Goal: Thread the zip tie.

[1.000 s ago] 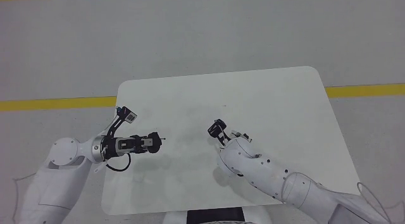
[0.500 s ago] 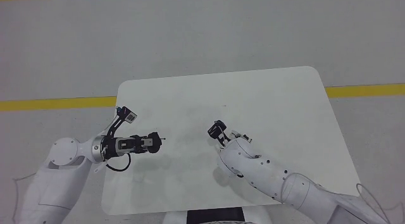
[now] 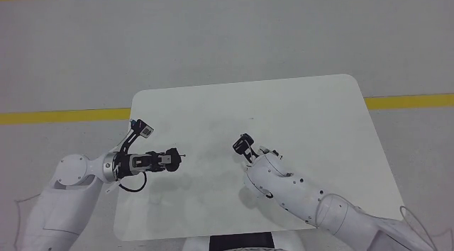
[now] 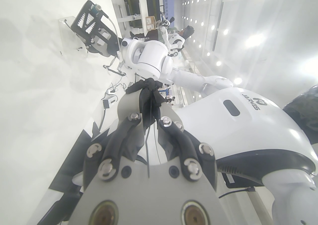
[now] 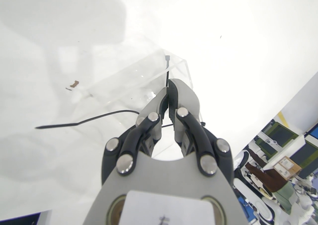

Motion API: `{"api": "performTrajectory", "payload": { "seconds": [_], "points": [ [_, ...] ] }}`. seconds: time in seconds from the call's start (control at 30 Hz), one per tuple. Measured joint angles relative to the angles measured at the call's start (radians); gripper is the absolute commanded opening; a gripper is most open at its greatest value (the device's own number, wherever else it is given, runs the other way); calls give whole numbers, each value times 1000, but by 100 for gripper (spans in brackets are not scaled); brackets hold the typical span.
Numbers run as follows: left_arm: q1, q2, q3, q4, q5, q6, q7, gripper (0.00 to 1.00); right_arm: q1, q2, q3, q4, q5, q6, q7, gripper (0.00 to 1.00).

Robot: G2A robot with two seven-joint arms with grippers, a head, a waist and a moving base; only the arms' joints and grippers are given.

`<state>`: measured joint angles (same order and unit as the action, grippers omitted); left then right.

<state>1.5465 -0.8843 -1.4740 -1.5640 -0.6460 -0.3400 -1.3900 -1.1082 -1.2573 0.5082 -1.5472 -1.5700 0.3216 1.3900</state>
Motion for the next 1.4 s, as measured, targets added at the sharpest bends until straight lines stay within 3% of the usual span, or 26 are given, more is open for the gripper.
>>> {"api": "performTrajectory", "payload": {
  "seconds": [0.2, 0.43, 0.67, 0.97, 1.1, 1.4],
  "points": [
    [0, 0, 0, 0, 0, 0, 0, 0, 32, 2, -48, 27, 0, 19, 0, 0],
    [0, 0, 0, 0, 0, 0, 0, 0, 36, -2, -59, 36, 0, 18, 0, 0],
    [0, 0, 0, 0, 0, 0, 0, 0, 12, -7, -27, 13, 0, 2, -1, 0],
    [0, 0, 0, 0, 0, 0, 0, 0, -32, -10, 39, -15, 13, -61, -16, 0],
    [0, 0, 0, 0, 0, 0, 0, 0, -40, -13, 60, -12, 0, -54, -19, 0],
    [0, 0, 0, 0, 0, 0, 0, 0, 26, -4, -37, 35, 0, 2, 0, 0]
  ]
}}
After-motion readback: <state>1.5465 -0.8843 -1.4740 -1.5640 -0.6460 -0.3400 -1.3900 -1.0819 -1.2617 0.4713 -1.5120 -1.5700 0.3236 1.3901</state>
